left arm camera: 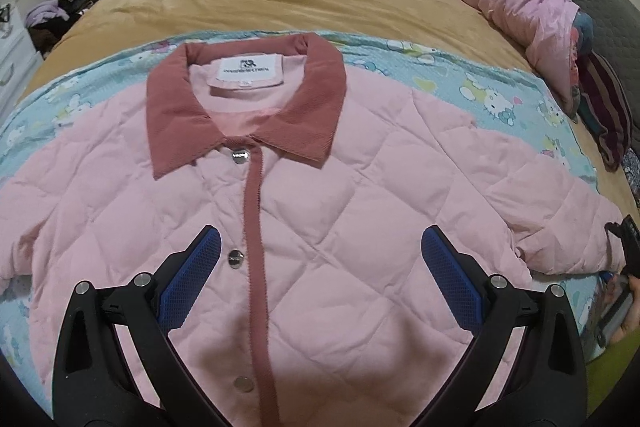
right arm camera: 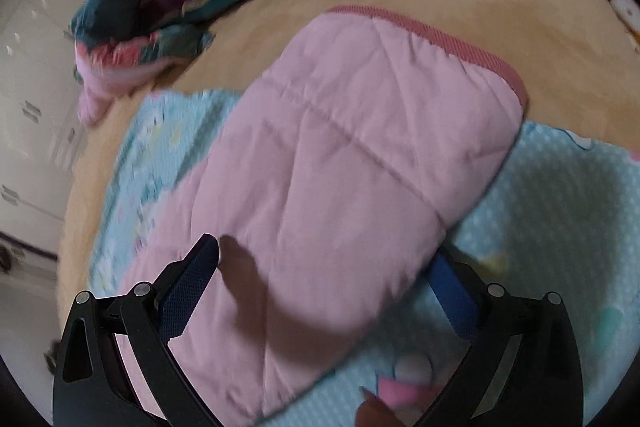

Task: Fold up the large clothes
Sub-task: 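Move the right tool to the jacket sleeve cuff and grasp it, then lift the sleeve with the right tool and carry it across the jacket body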

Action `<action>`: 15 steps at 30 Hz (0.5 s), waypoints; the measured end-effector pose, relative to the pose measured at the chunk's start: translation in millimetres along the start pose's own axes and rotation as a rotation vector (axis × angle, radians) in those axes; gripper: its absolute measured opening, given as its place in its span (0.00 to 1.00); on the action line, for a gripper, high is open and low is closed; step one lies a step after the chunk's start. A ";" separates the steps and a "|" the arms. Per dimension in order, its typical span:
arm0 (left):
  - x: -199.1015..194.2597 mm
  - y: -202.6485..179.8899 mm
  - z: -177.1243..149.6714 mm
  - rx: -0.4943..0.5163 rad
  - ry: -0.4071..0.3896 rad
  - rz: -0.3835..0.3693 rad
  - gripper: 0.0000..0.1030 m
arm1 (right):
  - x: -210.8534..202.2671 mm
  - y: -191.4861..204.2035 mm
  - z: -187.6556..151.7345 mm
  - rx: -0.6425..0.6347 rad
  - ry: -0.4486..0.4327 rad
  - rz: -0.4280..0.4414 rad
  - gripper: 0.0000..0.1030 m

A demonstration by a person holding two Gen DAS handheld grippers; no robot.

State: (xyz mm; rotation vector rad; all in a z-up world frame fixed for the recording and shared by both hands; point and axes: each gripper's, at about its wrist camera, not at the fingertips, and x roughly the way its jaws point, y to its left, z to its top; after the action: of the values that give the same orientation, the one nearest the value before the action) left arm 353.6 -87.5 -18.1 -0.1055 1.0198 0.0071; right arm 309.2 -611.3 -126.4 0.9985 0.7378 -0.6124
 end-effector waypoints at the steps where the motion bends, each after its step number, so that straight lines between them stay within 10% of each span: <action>1: -0.1 -0.6 -0.9 0.001 0.000 -0.010 0.91 | -0.4 -2.7 2.2 0.022 -0.019 0.029 0.96; 3: -1.9 -1.1 -0.9 0.003 -0.003 -0.017 0.91 | -1.3 -1.6 5.7 0.021 -0.032 0.068 0.85; 5: -5.6 -0.6 0.1 0.004 -0.008 -0.027 0.91 | -0.7 -0.8 9.6 0.027 -0.015 0.145 0.37; 15: -42.5 7.8 20.3 0.031 -0.039 -0.028 0.91 | -70.8 64.9 11.1 -0.183 -0.118 0.337 0.19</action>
State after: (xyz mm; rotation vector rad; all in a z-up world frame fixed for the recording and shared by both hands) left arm 348.1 -76.1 27.9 -0.0907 0.9789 -0.0323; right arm 317.5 -585.6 -33.5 0.8838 0.4964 -0.3019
